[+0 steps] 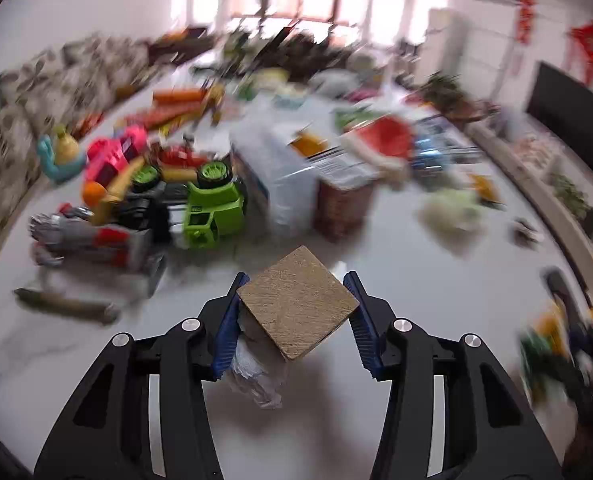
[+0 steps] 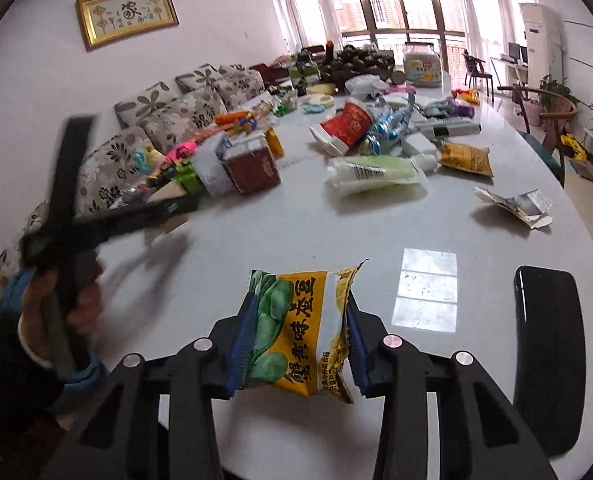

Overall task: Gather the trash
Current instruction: 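Grasp the green-yellow snack bag with the right tool while the left tool grasps the cardboard square, then drop the snack bag and cardboard square into the dark bin, then grasp the clear plastic box with the right tool while the left tool grasps the barcode box, then drop both boxes into the dark bin and open both tools, then grasp the green toy truck with the right tool while the left tool grasps the silver figure and gold bag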

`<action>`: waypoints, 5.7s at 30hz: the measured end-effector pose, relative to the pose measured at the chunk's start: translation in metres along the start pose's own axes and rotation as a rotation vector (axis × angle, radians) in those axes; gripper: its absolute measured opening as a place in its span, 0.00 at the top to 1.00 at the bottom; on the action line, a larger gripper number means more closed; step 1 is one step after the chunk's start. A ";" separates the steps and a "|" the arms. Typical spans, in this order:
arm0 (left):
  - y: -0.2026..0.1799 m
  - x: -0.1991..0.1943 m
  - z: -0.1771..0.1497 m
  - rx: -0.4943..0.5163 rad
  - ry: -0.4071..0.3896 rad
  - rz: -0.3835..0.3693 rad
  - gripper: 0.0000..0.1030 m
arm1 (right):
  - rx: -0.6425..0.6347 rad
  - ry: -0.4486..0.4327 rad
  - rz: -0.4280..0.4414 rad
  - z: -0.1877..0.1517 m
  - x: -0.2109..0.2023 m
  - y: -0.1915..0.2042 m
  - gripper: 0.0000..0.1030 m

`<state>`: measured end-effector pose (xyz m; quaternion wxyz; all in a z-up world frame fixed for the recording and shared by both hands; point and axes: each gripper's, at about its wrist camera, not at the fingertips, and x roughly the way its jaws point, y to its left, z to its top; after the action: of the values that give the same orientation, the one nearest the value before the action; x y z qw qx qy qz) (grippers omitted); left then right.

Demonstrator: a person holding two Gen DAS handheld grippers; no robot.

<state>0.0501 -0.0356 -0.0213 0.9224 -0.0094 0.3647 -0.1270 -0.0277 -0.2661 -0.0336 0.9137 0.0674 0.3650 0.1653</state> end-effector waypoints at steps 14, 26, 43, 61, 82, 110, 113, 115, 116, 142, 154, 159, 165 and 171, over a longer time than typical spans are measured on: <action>0.005 -0.159 -0.129 0.242 -0.092 -0.214 0.54 | -0.101 0.048 0.146 -0.062 -0.061 0.087 0.61; 0.035 -0.033 -0.253 0.231 0.406 -0.262 0.14 | -0.070 0.488 0.149 -0.189 0.068 0.085 0.42; 0.055 -0.129 -0.138 0.118 0.009 -0.130 0.12 | -0.363 -0.030 0.017 0.067 0.063 0.143 0.36; 0.077 -0.091 -0.102 -0.043 0.011 -0.140 0.12 | -0.475 0.196 -0.102 0.145 0.203 0.142 0.70; -0.049 0.129 0.078 0.188 0.107 -0.002 0.37 | -0.024 -0.089 -0.066 0.016 -0.057 -0.029 0.69; 0.020 -0.026 -0.255 0.354 0.375 -0.046 0.10 | -0.155 0.494 0.115 -0.199 0.076 0.100 0.40; 0.036 -0.007 -0.262 0.316 0.469 -0.021 0.10 | -0.143 0.478 0.151 -0.197 0.058 0.102 0.49; 0.045 -0.022 -0.253 0.280 0.427 -0.046 0.10 | -0.134 0.410 0.182 -0.178 0.033 0.103 0.47; 0.049 -0.030 -0.245 0.261 0.404 -0.058 0.10 | -0.124 0.355 0.197 -0.161 0.017 0.104 0.45; 0.119 -0.112 -0.115 -0.114 -0.017 0.004 0.10 | -0.953 0.337 0.125 0.135 0.271 0.218 0.17; 0.131 -0.088 -0.084 -0.189 -0.016 0.062 0.10 | -0.325 0.311 0.243 0.108 0.163 0.093 0.60; 0.152 -0.035 -0.038 -0.373 0.078 0.185 0.10 | -0.072 0.218 0.333 0.061 0.075 0.044 0.60; 0.152 -0.003 0.008 -0.560 0.058 0.206 0.10 | -0.037 0.165 0.365 0.024 0.031 0.043 0.60; 0.166 0.045 0.033 -0.673 0.144 0.250 0.23 | -0.035 0.155 0.379 0.014 0.028 0.039 0.59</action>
<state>0.1422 0.1116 -0.0455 0.8479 -0.2590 0.4485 0.1136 -0.0089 -0.2201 -0.0321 0.8364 0.1060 0.4120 0.3455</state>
